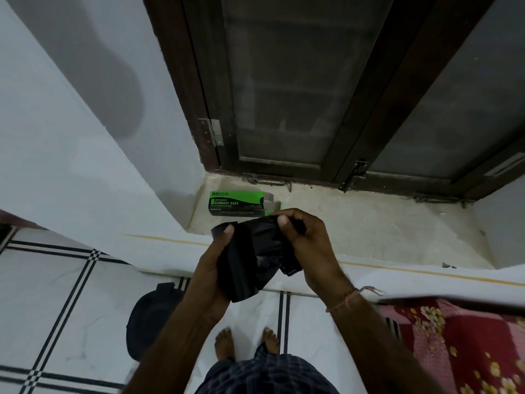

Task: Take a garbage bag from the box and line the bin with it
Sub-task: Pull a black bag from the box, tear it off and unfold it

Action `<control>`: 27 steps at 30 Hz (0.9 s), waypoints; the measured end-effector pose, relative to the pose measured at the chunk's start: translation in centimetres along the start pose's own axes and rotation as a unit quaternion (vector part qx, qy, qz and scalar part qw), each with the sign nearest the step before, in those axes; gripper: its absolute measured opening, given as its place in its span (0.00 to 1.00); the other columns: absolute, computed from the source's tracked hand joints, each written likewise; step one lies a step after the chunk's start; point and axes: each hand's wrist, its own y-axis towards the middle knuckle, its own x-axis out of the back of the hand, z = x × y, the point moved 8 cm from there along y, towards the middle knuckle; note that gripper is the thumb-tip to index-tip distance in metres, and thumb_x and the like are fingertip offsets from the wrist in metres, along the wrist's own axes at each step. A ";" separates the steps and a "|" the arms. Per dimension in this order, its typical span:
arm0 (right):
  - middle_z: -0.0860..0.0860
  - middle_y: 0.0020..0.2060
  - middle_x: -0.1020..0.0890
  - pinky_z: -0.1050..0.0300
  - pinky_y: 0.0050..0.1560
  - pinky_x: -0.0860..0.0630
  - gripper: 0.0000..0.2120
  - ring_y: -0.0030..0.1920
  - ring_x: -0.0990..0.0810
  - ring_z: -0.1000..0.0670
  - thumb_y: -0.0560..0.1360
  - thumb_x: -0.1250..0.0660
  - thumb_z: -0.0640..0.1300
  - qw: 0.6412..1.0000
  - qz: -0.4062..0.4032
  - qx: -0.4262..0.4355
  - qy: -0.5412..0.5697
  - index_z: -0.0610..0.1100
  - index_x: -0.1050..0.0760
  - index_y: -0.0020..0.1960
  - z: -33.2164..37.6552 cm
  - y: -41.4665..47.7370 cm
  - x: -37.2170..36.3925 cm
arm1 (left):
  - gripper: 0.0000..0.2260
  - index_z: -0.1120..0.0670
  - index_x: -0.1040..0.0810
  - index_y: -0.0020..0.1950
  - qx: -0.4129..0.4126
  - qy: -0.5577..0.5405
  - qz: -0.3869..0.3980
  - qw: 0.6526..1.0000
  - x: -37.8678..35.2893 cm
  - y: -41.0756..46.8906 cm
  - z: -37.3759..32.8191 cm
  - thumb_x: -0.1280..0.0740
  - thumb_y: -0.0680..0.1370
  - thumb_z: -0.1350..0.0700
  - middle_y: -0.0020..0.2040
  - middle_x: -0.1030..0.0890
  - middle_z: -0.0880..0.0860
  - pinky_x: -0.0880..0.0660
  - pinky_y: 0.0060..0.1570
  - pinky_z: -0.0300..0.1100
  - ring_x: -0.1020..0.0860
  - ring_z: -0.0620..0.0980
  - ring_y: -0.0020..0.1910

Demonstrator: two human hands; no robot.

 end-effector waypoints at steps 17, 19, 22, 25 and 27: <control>0.52 0.47 0.13 0.53 0.54 0.19 0.17 0.50 0.16 0.53 0.85 0.41 0.45 0.995 -0.007 -0.043 0.093 0.37 0.17 0.57 -1.0 -0.3 0.4 | 0.19 0.56 0.23 0.70 -0.060 0.051 -0.043 0.996 1.2 -0.2 -1.3 0.37 0.82 0.49 0.64 0.17 0.58 0.22 0.58 0.55 0.17 0.59 0.61; 0.53 0.47 0.13 0.57 0.52 0.20 0.18 0.49 0.16 0.56 0.85 0.42 0.45 0.995 -0.013 -0.044 0.087 0.35 0.17 0.58 -1.0 -0.3 0.6 | 0.20 0.56 0.23 0.71 -0.064 0.050 -0.044 0.996 1.4 -0.2 -1.3 0.37 0.82 0.49 0.65 0.17 0.58 0.22 0.58 0.54 0.18 0.59 0.63; 0.49 0.49 0.14 0.52 0.54 0.21 0.19 0.51 0.17 0.52 0.86 0.42 0.46 0.996 -0.017 -0.048 0.079 0.35 0.17 0.59 -1.2 -0.3 0.8 | 0.20 0.56 0.23 0.71 -0.064 0.044 -0.047 0.996 1.6 -0.2 -1.1 0.38 0.82 0.50 0.65 0.17 0.58 0.25 0.61 0.54 0.18 0.58 0.63; 0.44 0.52 0.14 0.47 0.56 0.20 0.21 0.52 0.17 0.46 0.85 0.43 0.50 0.993 -0.010 -0.066 0.098 0.36 0.18 0.60 -1.3 -0.6 0.8 | 0.19 0.56 0.23 0.71 -0.062 0.034 -0.050 0.996 1.8 -0.5 -1.1 0.38 0.82 0.50 0.65 0.17 0.58 0.22 0.58 0.53 0.18 0.58 0.62; 0.42 0.56 0.14 0.47 0.58 0.18 0.21 0.55 0.16 0.45 0.83 0.40 0.52 0.991 0.009 -0.068 0.116 0.37 0.18 0.61 -0.9 -0.7 0.8 | 0.19 0.55 0.23 0.71 -0.065 0.033 -0.049 0.996 2.0 -0.5 -1.2 0.38 0.82 0.50 0.65 0.17 0.58 0.21 0.56 0.53 0.17 0.59 0.61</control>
